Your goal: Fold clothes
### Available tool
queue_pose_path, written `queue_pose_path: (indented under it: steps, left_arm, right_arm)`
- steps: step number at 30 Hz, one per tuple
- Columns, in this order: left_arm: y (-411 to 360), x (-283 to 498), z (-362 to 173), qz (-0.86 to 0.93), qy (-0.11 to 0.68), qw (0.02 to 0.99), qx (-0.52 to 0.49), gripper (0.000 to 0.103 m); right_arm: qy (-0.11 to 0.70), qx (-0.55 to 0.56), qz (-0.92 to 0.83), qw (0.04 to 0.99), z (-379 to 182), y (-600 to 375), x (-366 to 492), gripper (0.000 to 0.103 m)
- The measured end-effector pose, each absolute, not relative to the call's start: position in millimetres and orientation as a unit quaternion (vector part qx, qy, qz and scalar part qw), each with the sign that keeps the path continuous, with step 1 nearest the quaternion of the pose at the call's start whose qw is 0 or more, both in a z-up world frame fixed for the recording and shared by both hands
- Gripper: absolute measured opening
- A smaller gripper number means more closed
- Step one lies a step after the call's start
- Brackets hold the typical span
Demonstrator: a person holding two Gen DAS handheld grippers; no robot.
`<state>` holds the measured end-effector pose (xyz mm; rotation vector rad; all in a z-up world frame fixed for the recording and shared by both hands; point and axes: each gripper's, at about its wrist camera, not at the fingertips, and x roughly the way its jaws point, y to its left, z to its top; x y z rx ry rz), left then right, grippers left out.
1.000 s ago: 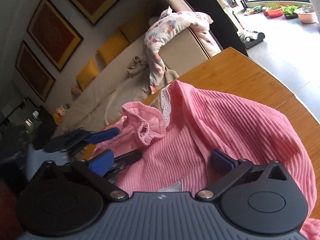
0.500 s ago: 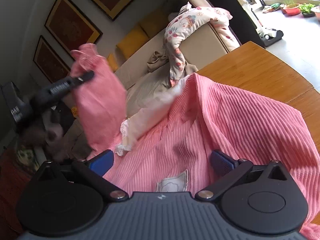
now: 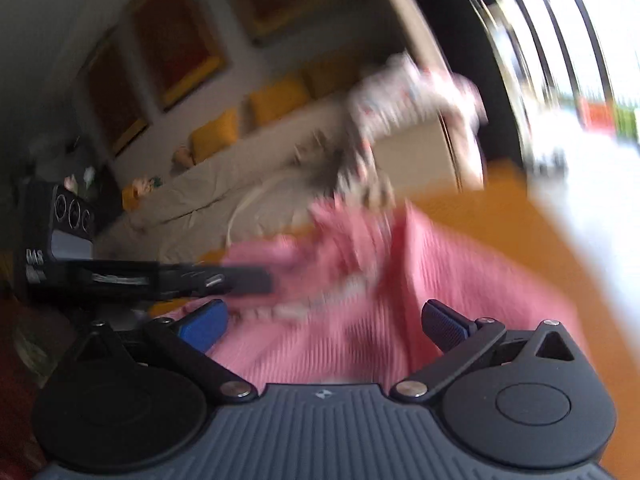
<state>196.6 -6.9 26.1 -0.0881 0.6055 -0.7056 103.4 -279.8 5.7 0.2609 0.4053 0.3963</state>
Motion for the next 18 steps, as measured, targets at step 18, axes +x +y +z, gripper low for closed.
queue_pose_path:
  steps: [18]
  left_arm:
    - [74.9, 213.9, -18.2, -0.244, 0.312, 0.912, -0.108, 0.096]
  right_arm:
    - [0.297, 0.27, 0.179, 0.898, 21.5, -280.0, 230.1, 0.085]
